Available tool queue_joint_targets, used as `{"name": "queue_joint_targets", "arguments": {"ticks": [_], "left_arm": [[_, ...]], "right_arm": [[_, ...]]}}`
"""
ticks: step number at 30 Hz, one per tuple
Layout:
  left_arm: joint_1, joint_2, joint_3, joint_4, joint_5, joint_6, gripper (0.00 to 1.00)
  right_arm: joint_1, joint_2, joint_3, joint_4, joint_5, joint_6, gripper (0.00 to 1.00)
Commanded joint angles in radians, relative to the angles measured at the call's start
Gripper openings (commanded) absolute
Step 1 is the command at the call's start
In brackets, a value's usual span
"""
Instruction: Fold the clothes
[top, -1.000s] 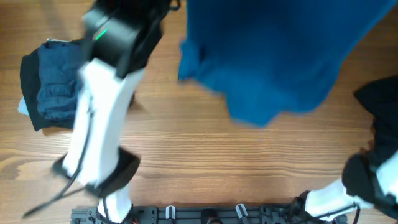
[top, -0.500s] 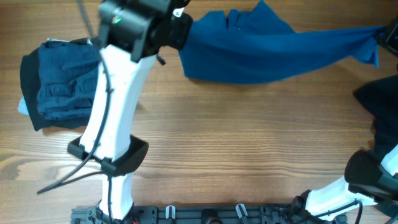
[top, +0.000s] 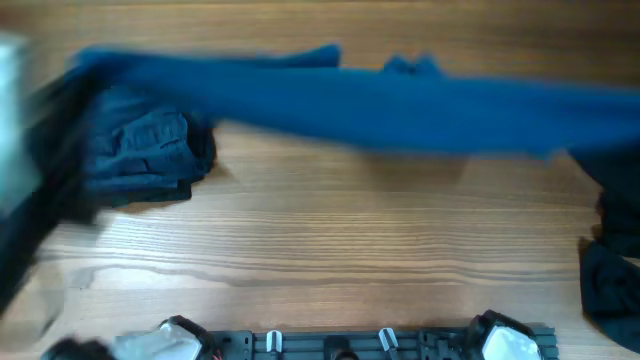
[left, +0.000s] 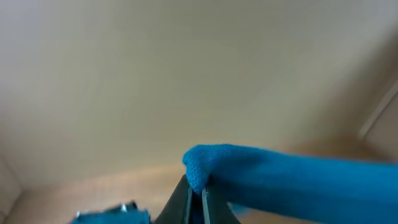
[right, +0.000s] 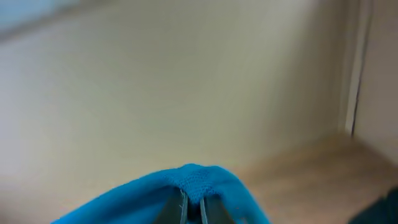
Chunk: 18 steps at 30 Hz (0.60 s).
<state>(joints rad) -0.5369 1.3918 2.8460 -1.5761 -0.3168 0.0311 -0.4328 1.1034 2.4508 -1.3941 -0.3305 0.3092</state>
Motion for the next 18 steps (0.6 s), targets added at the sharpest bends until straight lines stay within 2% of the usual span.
{"name": "queue_joint_targets", "arguments": {"ticks": [1, 6, 12, 15, 17, 18], "left_arm": [[-0.005, -0.116, 0.002, 0.016, -0.013, -0.009, 0.04], [-0.005, -0.093, -0.051, 0.033, -0.078, 0.005, 0.04], [0.042, 0.198, -0.208, 0.222, -0.143, 0.07, 0.04], [0.116, 0.391, -0.209, 0.395, -0.114, 0.152, 0.04], [0.149, 0.517, -0.209, 0.631, -0.055, 0.27, 0.04], [0.149, 0.533, -0.209, 0.692, -0.039, 0.297, 0.04]], "right_arm": [[0.001, -0.016, 0.01, 0.006, 0.08, 0.061, 0.04], [0.001, 0.064, 0.011, 0.013, 0.042, 0.083, 0.04], [0.002, 0.337, 0.011, 0.077, -0.159, 0.079, 0.04], [0.005, 0.495, 0.011, 0.265, -0.317, 0.081, 0.04], [0.01, 0.621, 0.011, 0.569, -0.475, 0.151, 0.04], [0.008, 0.644, 0.011, 0.654, -0.507, 0.198, 0.04]]}}
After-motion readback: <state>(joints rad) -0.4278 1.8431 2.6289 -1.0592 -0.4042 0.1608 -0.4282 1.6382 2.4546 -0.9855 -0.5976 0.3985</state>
